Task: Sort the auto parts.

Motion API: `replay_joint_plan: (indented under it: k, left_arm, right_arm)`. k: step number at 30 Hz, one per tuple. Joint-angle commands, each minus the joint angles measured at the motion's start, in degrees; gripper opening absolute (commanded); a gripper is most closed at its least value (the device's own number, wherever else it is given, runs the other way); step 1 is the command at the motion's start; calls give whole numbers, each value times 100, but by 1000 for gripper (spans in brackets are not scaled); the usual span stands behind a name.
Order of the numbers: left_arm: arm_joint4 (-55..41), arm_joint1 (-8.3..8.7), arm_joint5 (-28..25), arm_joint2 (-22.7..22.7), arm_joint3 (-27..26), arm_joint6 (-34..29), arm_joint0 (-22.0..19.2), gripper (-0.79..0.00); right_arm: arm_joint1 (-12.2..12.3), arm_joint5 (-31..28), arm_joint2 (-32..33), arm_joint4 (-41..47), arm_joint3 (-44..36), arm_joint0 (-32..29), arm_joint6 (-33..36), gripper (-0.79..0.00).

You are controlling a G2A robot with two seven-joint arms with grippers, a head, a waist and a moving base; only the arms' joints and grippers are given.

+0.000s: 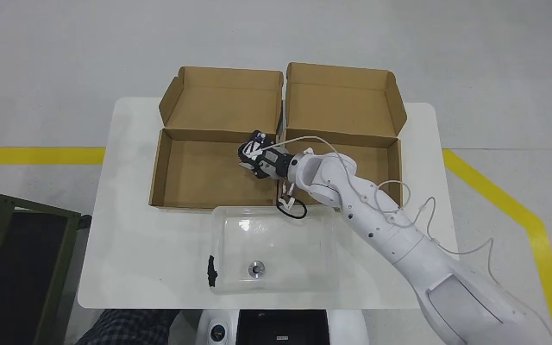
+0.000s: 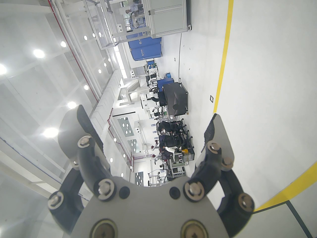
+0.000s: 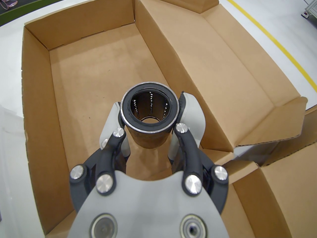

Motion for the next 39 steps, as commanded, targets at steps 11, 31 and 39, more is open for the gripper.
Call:
replay_joint_plan:
  k: [11, 31, 39]
  left_arm:
    - [0, 0, 0, 0, 0, 0, 0, 0]
    - [0, 0, 0, 0, 0, 0, 0, 0]
    - [0, 0, 0, 0, 0, 0, 0, 0]
  right_arm:
    - [-64, -92, 93, -178, 40, -26, 240, -446]
    - [1, -468, 579, -453, -891, -256, 275, -225]
    - [201, -1020, 913, -664, -2248, -908, 507, -169]
